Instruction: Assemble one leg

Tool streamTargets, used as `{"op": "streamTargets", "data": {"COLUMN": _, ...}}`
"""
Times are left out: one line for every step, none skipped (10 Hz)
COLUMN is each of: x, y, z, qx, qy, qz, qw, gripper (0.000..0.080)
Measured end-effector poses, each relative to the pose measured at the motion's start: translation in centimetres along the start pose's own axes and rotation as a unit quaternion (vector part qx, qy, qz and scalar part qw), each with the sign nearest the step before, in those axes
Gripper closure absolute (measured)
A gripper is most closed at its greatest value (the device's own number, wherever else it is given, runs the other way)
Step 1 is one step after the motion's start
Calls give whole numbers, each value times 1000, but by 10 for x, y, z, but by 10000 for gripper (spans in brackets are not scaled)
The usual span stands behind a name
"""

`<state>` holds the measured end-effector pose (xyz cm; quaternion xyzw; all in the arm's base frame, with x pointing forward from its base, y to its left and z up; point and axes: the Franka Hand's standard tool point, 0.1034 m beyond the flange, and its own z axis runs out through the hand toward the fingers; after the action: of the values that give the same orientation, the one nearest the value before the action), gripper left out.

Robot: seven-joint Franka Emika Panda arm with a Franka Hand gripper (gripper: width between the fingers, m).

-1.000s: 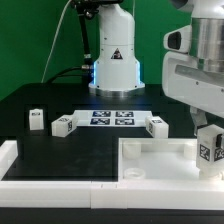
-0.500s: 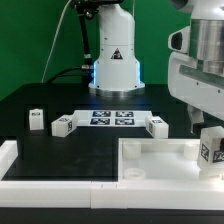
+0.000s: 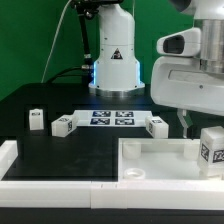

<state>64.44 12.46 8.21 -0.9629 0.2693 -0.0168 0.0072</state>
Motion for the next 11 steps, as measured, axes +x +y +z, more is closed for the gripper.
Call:
{"op": "streamTargets", "data": {"x": 1, "y": 0, "z": 0, "qx": 0, "qy": 1, "qz": -80, "qw": 997, "gripper": 151}}
{"op": "streamTargets", "data": {"x": 1, "y": 0, "z": 0, "qx": 0, "qy": 1, "qz": -141, "qw": 990, "gripper": 151}}
{"op": "streamTargets", "data": {"x": 1, "y": 0, "z": 1, "qx": -1, "qy": 0, "qz": -192, "qw": 981, "gripper": 151}}
{"op": "streamTargets", "data": {"x": 2, "y": 0, "z": 0, "qx": -2, "qy": 1, "qz": -251, "qw": 968, "gripper": 151}}
{"op": "streamTargets", "data": {"x": 4, "y": 1, "z": -2, "qx": -6, "qy": 1, "qz": -323, "qw": 946, "gripper": 151}}
{"op": "streamTargets", "data": {"x": 6, "y": 2, "z": -3, "qx": -6, "qy": 1, "qz": -351, "qw": 937, "gripper": 151}}
{"op": "streamTargets", "data": {"x": 6, "y": 2, "z": -2, "qx": -6, "qy": 1, "qz": -350, "qw": 937, "gripper": 151}}
{"op": "streamTargets", "data": {"x": 6, "y": 2, "z": -2, "qx": -6, "qy": 1, "qz": -350, "qw": 937, "gripper": 274}}
{"op": "streamTargets", "data": {"x": 6, "y": 2, "z": -2, "qx": -6, "qy": 1, "qz": -350, "qw": 937, "gripper": 425}}
{"op": "streamTargets", "data": {"x": 5, "y": 2, "z": -2, "qx": -5, "qy": 1, "qz": -332, "qw": 943, "gripper": 508}}
{"op": "streamTargets", "data": {"x": 4, "y": 1, "z": -1, "qx": -5, "qy": 1, "qz": -300, "qw": 954, "gripper": 508}}
